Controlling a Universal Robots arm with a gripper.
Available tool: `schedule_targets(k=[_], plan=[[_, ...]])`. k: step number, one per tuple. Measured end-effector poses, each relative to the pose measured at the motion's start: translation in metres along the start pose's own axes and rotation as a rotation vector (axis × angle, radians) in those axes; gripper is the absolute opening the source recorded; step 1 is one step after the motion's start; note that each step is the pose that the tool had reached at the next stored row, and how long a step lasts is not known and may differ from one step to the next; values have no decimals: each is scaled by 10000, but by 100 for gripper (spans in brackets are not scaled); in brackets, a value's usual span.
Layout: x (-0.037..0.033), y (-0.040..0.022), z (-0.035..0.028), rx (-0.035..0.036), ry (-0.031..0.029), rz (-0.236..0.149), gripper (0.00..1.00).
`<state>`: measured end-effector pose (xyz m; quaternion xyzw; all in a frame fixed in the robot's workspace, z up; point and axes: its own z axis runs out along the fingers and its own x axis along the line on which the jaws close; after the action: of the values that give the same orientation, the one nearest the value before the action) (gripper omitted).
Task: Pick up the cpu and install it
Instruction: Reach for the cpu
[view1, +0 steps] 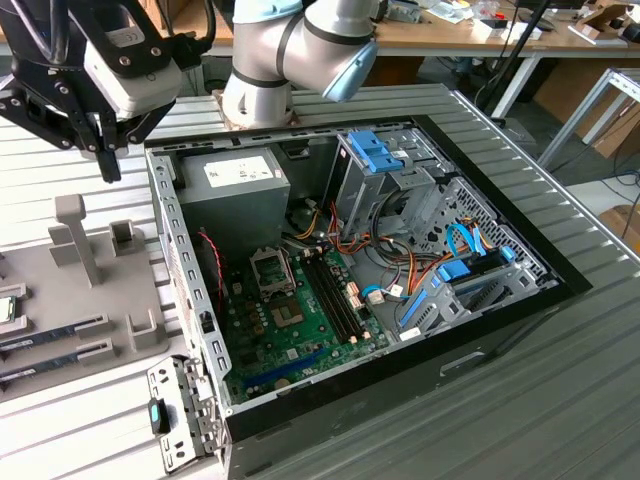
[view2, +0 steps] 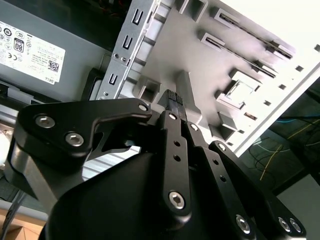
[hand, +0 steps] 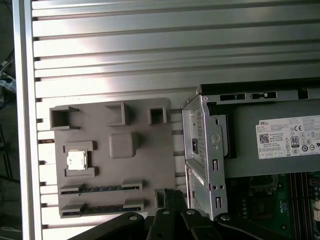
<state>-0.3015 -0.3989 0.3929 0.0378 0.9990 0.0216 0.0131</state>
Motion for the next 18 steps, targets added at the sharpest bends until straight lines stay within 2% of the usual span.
schedule_targets(k=[9, 13, 18], plan=[[61, -5, -2, 1, 2, 0, 11], [170, -13, -5, 1, 1, 1, 11], [205, -16, -5, 0, 1, 0, 11]])
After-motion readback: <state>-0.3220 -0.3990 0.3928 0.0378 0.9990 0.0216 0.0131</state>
